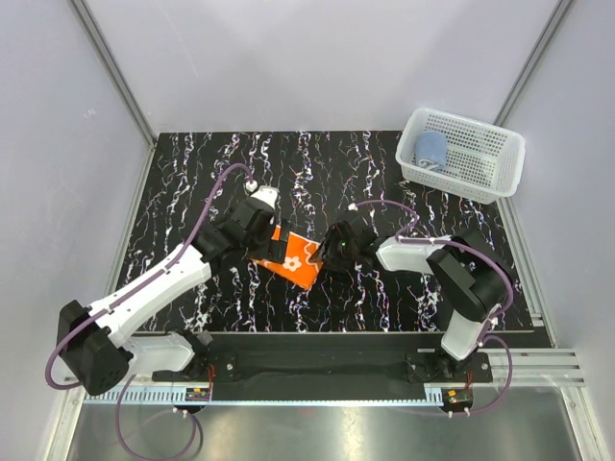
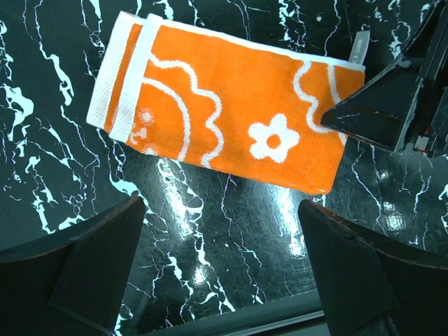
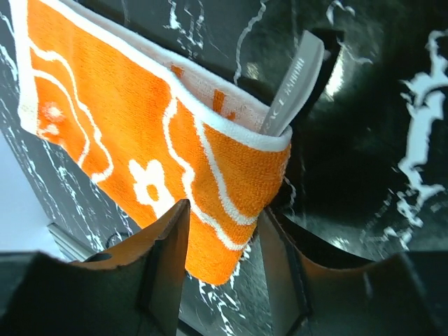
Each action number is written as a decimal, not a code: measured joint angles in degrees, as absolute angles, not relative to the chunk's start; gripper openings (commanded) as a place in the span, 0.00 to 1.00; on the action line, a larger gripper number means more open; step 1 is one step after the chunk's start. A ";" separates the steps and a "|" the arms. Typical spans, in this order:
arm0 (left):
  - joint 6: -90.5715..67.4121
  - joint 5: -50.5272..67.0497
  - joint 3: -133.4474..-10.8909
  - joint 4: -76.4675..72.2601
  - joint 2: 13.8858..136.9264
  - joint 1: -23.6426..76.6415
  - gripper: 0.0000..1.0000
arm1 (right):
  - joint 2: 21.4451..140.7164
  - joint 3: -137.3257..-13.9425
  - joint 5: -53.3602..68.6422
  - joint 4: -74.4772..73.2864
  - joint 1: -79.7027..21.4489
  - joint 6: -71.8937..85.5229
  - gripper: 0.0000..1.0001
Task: Roll the towels
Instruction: Roll the towel
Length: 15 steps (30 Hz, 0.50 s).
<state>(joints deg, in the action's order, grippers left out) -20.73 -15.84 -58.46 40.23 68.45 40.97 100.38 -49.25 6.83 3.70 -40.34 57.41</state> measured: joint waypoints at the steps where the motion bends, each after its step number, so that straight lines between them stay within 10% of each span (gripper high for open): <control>1: -20.73 -16.05 -58.46 40.27 68.66 41.06 0.99 | 100.82 -49.36 6.94 4.36 -40.34 57.41 0.43; 7: -20.73 -16.75 -58.46 40.25 69.19 41.23 0.99 | 103.59 -50.24 7.20 6.20 -40.36 57.84 0.12; 15: -21.19 -18.15 -58.46 40.25 70.67 43.88 0.99 | 102.08 -50.09 5.72 3.05 -40.38 57.67 0.07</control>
<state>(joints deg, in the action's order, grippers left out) -21.19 -18.15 -58.46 40.25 70.67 43.88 102.08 -50.09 5.72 3.05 -40.38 57.67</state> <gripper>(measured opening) 0.984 0.096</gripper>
